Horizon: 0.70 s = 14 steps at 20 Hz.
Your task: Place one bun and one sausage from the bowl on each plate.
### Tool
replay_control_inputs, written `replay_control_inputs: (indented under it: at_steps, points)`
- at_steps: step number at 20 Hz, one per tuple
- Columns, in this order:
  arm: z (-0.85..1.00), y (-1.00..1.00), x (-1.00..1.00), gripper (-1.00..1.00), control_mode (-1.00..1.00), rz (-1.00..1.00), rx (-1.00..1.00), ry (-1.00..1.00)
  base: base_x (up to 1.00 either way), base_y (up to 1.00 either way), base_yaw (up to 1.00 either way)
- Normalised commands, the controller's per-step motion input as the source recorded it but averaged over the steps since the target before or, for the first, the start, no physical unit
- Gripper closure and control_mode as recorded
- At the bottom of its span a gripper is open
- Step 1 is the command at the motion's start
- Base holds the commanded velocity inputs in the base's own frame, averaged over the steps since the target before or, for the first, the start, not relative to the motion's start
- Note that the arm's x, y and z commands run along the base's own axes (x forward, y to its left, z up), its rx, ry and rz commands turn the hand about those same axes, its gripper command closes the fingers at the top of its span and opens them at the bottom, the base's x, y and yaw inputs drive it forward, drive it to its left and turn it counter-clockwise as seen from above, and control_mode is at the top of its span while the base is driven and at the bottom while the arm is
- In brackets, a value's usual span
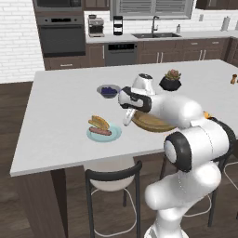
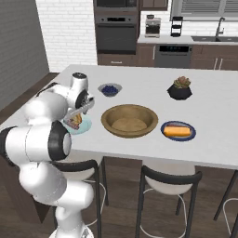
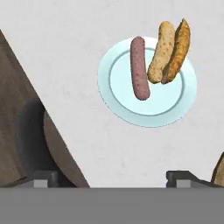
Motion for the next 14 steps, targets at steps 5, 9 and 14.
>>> replay_control_inputs:
  at_steps: [5, 9, 14]
  points:
    - [1.00, 0.03, -1.00, -1.00, -1.00, 0.03, 0.00, -0.40, 0.00, 0.00, 0.00]
    - [1.00, 0.31, -1.00, -1.00, -1.00, 0.18, -0.04, -0.45, 0.00, 0.00, 0.00]
    - [1.00, 0.34, -1.00, -1.00, -1.00, 0.12, -0.08, -0.67, 0.00, 0.00, 0.00]
